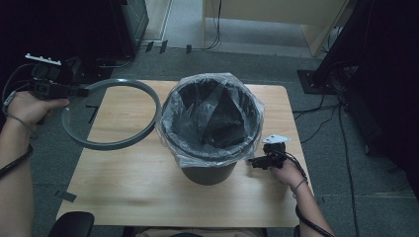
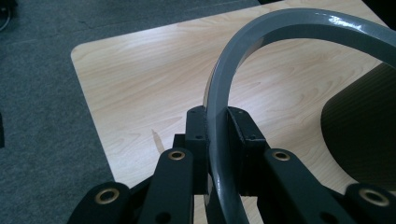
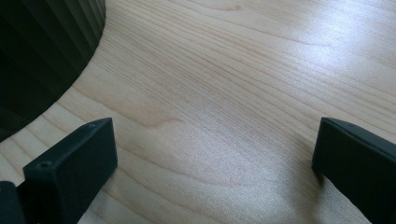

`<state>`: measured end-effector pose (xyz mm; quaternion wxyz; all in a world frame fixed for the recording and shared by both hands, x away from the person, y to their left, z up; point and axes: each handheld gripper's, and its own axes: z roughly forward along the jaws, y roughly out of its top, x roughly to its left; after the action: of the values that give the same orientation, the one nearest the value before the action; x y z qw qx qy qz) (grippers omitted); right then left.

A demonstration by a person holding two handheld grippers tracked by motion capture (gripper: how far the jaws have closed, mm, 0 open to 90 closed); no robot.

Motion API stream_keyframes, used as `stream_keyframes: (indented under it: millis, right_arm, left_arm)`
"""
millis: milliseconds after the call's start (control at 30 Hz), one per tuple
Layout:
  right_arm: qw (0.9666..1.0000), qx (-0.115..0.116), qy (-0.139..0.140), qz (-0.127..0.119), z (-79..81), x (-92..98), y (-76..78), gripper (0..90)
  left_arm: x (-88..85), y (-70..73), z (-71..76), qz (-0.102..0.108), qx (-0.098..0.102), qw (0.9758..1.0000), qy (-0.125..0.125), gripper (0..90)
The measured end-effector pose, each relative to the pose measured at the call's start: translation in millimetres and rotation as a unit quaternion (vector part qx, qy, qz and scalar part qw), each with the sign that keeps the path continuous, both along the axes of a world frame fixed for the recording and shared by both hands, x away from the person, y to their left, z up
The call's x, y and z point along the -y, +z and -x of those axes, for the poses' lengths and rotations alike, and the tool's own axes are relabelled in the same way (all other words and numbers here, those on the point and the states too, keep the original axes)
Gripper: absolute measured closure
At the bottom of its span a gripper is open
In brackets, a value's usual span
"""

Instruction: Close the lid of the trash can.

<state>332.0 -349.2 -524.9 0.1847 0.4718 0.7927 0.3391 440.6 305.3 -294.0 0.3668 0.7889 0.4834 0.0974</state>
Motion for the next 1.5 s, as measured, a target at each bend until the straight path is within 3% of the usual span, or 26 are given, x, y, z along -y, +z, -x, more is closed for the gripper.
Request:
stream_keyframes:
  millis: [333, 533, 733, 1000, 1500]
  right_arm:
    - [1.0000, 0.000, 0.000, 0.000, 0.0, 0.0, 0.0, 0.0]
    - [1.0000, 0.000, 0.000, 0.000, 0.1, -0.1, 0.0, 0.0]
    - [1.0000, 0.000, 0.000, 0.000, 0.1, -0.1, 0.0, 0.0]
    - [1.0000, -0.001, -0.001, 0.000, 0.4, -0.2, 0.1, 0.0]
    - [1.0000, -0.001, -0.001, 0.000, 0.6, -0.1, 0.1, 0.0]
  left_arm:
    - [-14.0, 24.1, 4.6, 0.019, 0.013, 0.9997, 0.005, 79.3]
    - [-13.8, 37.3, 5.9, 0.031, 0.019, 0.9993, -0.001, 79.2]
    - [-2.0, 53.9, 2.2, 0.033, 0.033, 0.9987, -0.019, 79.2]
    - [21.1, 64.5, -3.3, 0.027, 0.043, 0.9977, -0.046, 79.2]
    - [50.5, 61.3, -14.6, 0.021, 0.032, 0.9962, -0.078, 79.2]
